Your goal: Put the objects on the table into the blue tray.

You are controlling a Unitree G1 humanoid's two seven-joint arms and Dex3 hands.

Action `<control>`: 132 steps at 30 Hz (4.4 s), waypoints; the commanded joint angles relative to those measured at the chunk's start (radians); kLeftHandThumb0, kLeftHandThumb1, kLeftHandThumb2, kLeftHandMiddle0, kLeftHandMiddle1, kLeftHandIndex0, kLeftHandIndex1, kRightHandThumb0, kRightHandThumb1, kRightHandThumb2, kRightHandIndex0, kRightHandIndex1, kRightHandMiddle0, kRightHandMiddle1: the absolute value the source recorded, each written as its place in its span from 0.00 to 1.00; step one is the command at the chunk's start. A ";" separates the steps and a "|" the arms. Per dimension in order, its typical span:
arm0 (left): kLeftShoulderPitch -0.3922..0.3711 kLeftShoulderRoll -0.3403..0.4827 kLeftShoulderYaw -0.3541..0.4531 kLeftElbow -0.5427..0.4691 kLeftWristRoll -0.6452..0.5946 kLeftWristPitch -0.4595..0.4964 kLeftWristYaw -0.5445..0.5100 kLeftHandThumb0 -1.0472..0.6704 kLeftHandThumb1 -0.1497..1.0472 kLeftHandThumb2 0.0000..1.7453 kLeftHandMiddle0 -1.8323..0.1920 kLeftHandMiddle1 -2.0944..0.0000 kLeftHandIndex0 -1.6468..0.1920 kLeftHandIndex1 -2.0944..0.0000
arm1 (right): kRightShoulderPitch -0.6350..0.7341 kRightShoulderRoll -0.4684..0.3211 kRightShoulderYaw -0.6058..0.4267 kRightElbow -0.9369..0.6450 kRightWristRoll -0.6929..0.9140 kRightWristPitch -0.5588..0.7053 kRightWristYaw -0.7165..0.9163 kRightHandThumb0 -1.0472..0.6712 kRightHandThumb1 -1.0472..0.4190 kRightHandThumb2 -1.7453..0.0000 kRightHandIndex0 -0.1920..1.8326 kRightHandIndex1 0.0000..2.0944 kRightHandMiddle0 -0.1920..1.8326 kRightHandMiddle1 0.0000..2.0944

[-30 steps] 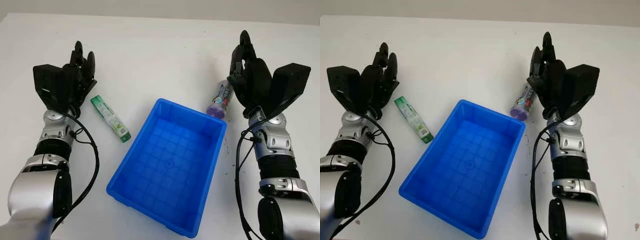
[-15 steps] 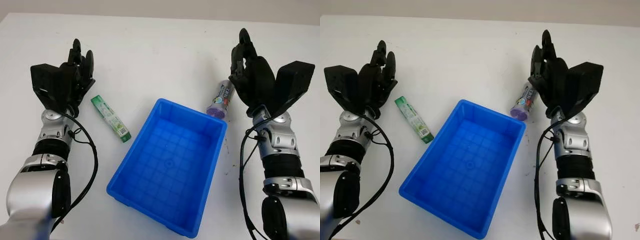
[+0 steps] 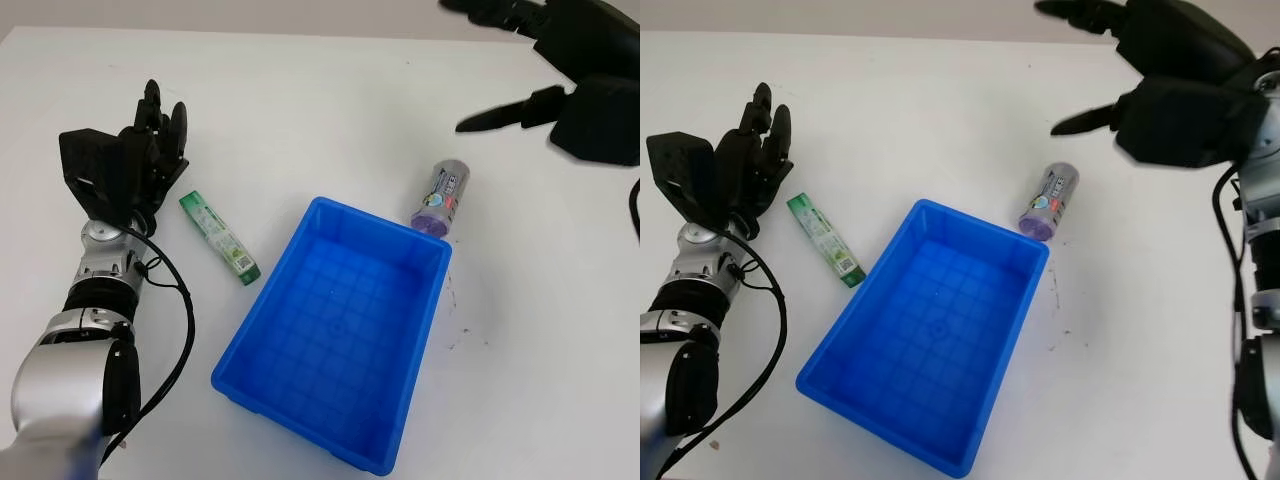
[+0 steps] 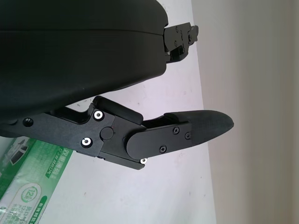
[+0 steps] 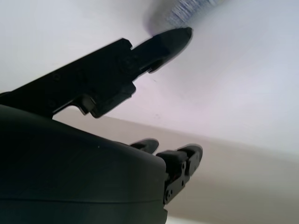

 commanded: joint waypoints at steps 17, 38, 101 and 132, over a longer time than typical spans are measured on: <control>-0.033 0.012 -0.006 -0.002 0.015 0.003 -0.002 0.19 1.00 0.38 1.00 0.99 1.00 1.00 | 0.049 -0.028 0.119 0.033 -0.197 -0.157 -0.117 0.48 0.15 0.97 0.24 0.05 0.28 0.03; -0.033 0.029 -0.011 -0.014 0.028 0.013 0.010 0.19 1.00 0.37 0.99 0.98 0.99 0.99 | 0.025 0.052 0.196 0.263 -0.211 -0.279 -0.315 0.48 0.14 0.97 0.45 0.12 0.46 0.08; -0.038 0.018 -0.018 0.010 0.042 0.015 0.015 0.20 1.00 0.36 1.00 0.98 1.00 0.99 | 0.228 0.236 -0.049 -0.576 0.604 0.223 0.424 0.24 0.00 0.87 0.22 0.76 0.18 0.76; -0.031 0.005 -0.014 0.008 0.033 0.016 0.016 0.20 1.00 0.36 1.00 1.00 1.00 1.00 | 0.235 0.519 -0.396 -0.100 0.822 0.486 -0.045 0.16 0.00 0.57 0.00 0.00 0.00 0.00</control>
